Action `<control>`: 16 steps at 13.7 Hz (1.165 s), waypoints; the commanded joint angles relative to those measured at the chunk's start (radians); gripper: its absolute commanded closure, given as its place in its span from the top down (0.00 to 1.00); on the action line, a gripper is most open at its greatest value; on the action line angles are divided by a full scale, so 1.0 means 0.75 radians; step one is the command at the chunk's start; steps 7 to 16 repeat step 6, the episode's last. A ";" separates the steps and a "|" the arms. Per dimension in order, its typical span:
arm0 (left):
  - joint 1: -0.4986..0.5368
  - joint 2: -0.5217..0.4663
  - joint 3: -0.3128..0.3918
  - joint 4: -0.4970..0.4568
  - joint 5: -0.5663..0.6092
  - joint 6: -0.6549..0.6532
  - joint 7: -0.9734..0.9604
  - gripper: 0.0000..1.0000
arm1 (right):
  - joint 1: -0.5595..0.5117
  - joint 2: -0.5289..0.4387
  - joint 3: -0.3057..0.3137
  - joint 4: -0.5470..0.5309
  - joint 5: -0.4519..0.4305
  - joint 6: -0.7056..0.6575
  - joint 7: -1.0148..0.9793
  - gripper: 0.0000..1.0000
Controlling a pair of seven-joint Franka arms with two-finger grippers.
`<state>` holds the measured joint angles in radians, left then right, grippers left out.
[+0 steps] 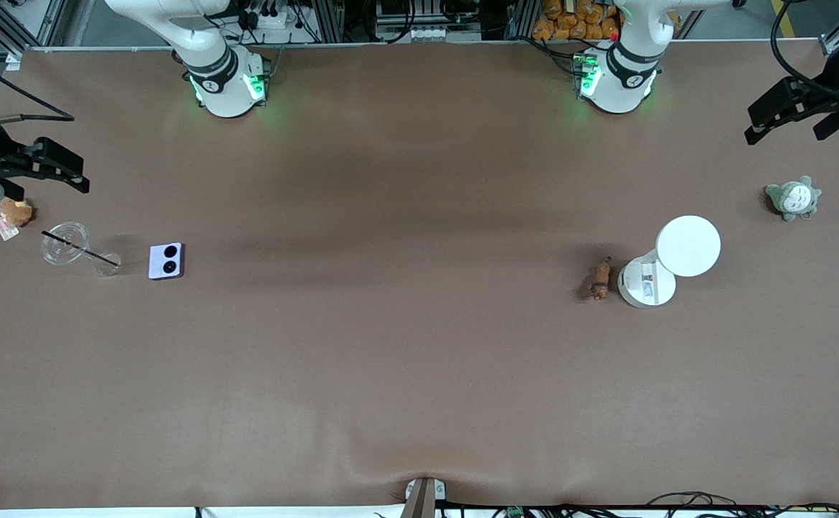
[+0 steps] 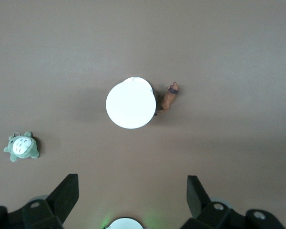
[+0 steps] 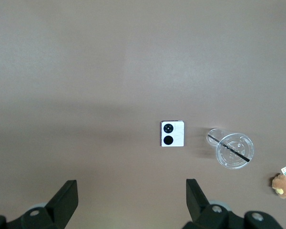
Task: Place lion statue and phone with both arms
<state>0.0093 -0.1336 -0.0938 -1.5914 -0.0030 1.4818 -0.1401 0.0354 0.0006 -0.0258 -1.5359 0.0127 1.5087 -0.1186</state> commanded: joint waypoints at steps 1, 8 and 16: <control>0.012 0.019 -0.002 0.021 -0.014 -0.014 0.033 1.00 | -0.004 -0.023 0.004 -0.008 -0.009 0.001 -0.014 1.00; 0.010 0.027 -0.002 0.019 -0.010 -0.014 0.044 1.00 | -0.004 -0.021 0.004 -0.008 -0.009 0.001 -0.016 1.00; 0.010 0.027 -0.002 0.019 -0.010 -0.014 0.044 1.00 | -0.004 -0.021 0.004 -0.008 -0.009 0.001 -0.016 1.00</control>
